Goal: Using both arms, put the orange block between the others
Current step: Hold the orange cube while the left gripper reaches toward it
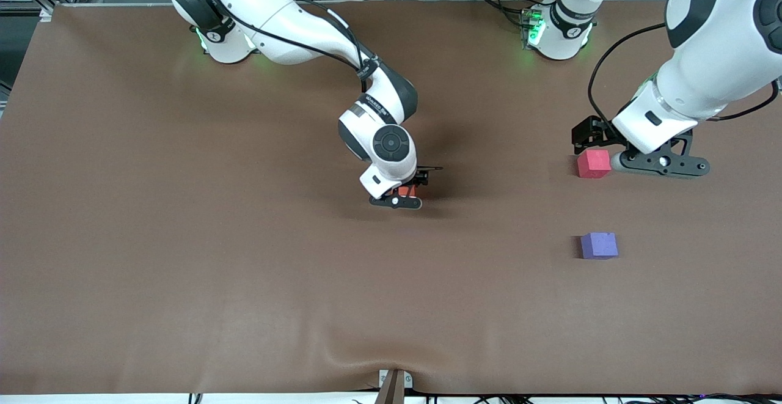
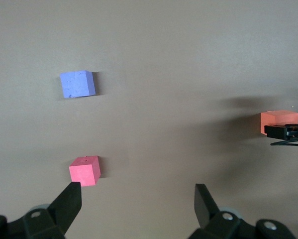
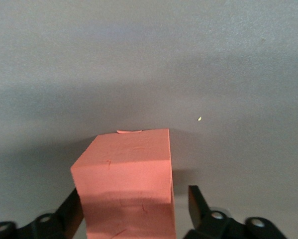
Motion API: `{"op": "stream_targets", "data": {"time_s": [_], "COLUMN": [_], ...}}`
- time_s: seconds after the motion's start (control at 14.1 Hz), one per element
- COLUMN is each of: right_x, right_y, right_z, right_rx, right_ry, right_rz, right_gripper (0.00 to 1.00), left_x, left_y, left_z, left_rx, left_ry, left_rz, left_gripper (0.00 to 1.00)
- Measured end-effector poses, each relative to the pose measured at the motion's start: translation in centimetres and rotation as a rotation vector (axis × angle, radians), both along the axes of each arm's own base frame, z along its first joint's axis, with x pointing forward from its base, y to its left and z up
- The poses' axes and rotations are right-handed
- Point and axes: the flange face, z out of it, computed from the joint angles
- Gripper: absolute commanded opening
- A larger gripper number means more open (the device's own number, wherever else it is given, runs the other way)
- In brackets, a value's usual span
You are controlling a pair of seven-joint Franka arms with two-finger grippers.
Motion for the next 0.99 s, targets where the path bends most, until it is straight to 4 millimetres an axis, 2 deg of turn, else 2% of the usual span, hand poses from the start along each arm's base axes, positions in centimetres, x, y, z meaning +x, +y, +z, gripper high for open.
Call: {"op": "stream_targets", "data": {"time_s": [0.14,0.35,0.57,0.78,0.99], "right_x": [0.3,0.9,1.7,3.3,5.8], "right_y": [-0.1,0.1,-0.2,-1.7,-4.6], "right_z": [0.1,1.3,3.0,4.7,5.2], "right_rx": [0.000,0.015,0.025,0.032,0.032], "right_ry": [-0.005,-0.023,-0.033,-0.043,-0.045], "right_rz": [-0.004,-0.010,-0.020,-0.048,-0.097], "right_gripper": [1.00,1.00,1.00,1.00,1.00], "left_x": [0.1,0.1,-0.3,-0.8,-1.1], "left_y": [-0.5,-2.3,-5.8,-9.9,-13.0], "left_z": [-0.4,-0.9,-1.9,-3.7,-5.4], "left_rx": [-0.001,-0.005,-0.011,-0.016,-0.026], "left_ry": [0.002,-0.009,-0.011,-0.005,-0.008], "left_rz": [-0.008,0.026,0.056,0.070,0.054], "left_gripper": [1.00,1.00,1.00,1.00,1.00]}}
